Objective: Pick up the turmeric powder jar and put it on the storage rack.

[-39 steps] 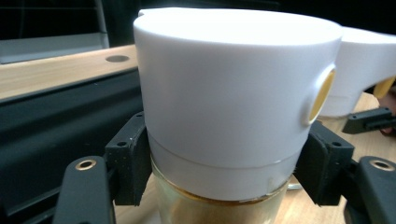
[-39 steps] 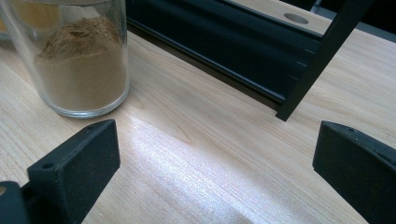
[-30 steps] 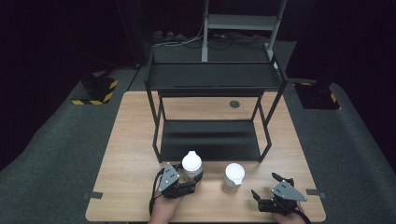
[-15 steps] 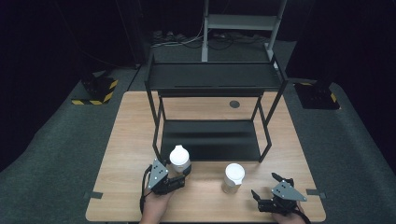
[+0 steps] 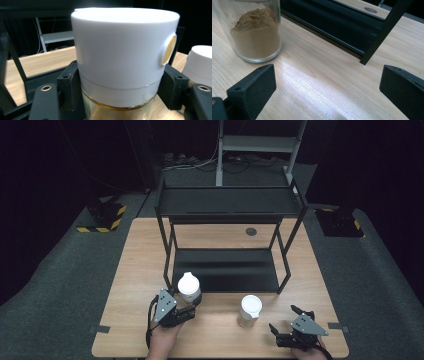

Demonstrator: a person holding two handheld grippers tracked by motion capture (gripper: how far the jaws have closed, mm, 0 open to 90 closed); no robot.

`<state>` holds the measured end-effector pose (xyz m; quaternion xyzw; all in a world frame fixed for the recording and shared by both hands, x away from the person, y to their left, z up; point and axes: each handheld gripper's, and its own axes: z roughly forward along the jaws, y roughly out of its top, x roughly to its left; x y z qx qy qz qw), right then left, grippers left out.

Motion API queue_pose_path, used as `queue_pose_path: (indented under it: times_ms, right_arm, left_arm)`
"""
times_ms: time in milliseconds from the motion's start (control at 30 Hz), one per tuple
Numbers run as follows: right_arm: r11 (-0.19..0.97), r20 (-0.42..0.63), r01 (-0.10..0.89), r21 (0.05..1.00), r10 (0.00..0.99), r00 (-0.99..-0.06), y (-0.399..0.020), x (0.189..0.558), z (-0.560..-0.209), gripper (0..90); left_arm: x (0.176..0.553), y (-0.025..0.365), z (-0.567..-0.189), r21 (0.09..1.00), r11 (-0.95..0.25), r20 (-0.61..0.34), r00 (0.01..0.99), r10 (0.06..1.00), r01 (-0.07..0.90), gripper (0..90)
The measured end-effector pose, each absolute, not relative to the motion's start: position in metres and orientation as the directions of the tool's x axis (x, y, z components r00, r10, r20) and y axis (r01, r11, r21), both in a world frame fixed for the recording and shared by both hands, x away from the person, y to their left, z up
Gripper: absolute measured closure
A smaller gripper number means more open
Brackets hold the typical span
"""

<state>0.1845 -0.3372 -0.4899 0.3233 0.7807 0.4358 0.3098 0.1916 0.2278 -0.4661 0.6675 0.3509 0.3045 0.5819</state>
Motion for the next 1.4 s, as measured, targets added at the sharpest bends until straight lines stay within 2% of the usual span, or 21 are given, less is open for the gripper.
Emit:
queue_pose_path:
  times_ms: [633, 1400]
  right_arm:
    - [0.406, -0.195, 0.235, 0.883, 0.773, -0.603, -0.339, 0.185, -0.490, 0.0]
    - [0.402, -0.191, 0.236, 0.884, 0.774, -0.603, -0.340, 0.185, -0.490, 0.0]
  left_arm:
    - [0.206, 0.228, -0.395, 0.995, -0.081, 0.035, 0.557, 0.830, 0.058, 30.6]
    - [0.219, 0.220, -0.346, 0.997, -0.078, 0.060, 0.562, 0.825, 0.008, 30.6]
